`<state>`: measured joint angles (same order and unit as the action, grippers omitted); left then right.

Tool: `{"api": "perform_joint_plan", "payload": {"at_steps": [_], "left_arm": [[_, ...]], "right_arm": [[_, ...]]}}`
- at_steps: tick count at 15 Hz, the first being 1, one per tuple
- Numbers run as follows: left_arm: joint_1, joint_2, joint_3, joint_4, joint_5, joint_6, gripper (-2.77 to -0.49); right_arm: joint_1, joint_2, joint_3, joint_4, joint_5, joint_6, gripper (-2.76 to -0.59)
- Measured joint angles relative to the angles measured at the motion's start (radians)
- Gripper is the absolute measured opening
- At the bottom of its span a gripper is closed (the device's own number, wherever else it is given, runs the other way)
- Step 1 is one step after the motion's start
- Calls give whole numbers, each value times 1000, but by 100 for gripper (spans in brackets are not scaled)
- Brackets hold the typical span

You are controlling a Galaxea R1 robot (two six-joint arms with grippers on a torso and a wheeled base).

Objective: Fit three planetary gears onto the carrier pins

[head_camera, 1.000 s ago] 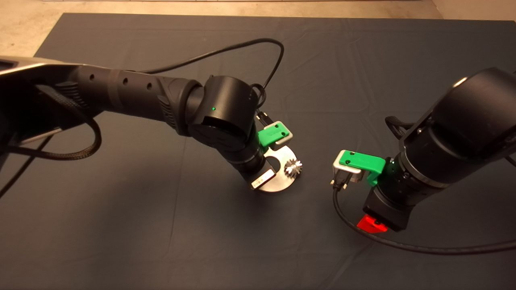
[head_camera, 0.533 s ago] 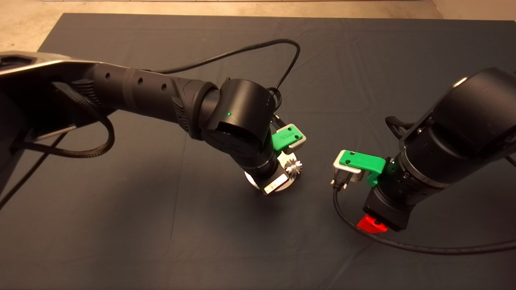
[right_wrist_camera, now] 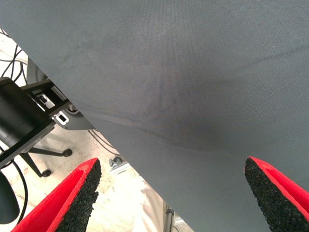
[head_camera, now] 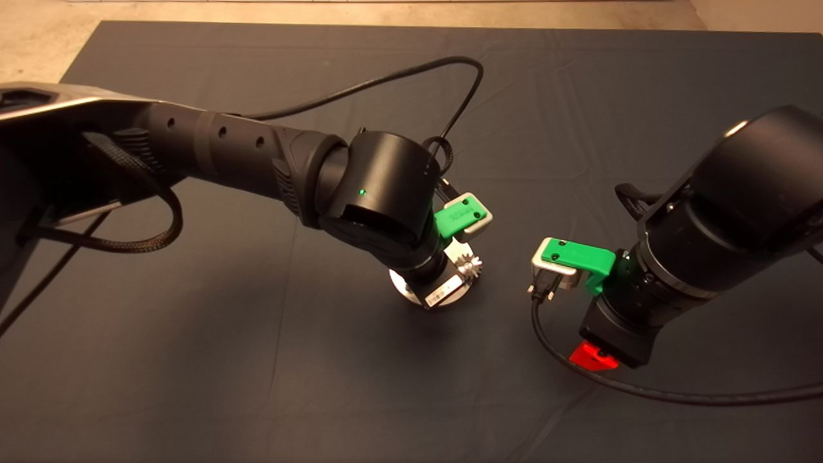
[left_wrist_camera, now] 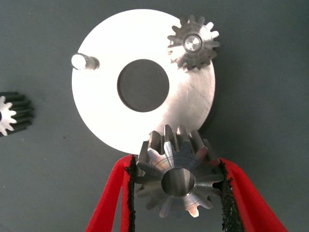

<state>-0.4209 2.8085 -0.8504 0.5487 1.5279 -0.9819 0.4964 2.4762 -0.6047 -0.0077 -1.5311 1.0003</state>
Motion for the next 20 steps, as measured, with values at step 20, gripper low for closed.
{"api": "perform_joint_plan", "payload": {"at_steps": [20], "left_arm": [[92,-10,1,98,2,56,-240]], "right_arm": [[0,-1,0,0,0,0,-115]]}}
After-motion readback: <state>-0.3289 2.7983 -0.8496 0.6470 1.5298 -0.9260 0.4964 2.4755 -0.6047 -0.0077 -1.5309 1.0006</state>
